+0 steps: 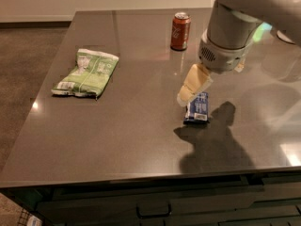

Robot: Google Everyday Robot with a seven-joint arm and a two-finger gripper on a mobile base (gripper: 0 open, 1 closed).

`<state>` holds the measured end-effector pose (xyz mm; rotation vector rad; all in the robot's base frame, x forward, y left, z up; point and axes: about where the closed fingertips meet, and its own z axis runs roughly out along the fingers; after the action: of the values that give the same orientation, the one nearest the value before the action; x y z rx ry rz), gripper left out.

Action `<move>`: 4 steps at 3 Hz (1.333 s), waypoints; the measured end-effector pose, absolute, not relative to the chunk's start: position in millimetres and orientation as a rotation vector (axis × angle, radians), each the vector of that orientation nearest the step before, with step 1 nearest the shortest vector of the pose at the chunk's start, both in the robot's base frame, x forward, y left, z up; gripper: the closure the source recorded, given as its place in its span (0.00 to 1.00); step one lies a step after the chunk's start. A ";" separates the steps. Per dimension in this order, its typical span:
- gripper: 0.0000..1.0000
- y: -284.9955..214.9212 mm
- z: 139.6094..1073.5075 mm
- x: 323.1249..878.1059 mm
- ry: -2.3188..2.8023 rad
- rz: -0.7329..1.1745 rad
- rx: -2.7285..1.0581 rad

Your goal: Move rxbar blueberry near green jalapeno chip bag

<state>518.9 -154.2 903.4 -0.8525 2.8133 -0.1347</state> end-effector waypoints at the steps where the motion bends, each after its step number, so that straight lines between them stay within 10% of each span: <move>1: 0.00 -146.1 884.3 519.8 2.878 -0.093 -0.734; 3: 0.00 -135.2 848.7 519.7 2.966 0.007 -0.616; 4: 0.16 -135.5 839.7 519.7 2.987 0.021 -0.591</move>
Offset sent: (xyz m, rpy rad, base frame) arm 0.0003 0.0243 -0.0638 0.1020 0.1337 -0.2050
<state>519.7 -135.5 839.7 -0.5908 2.9871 0.0209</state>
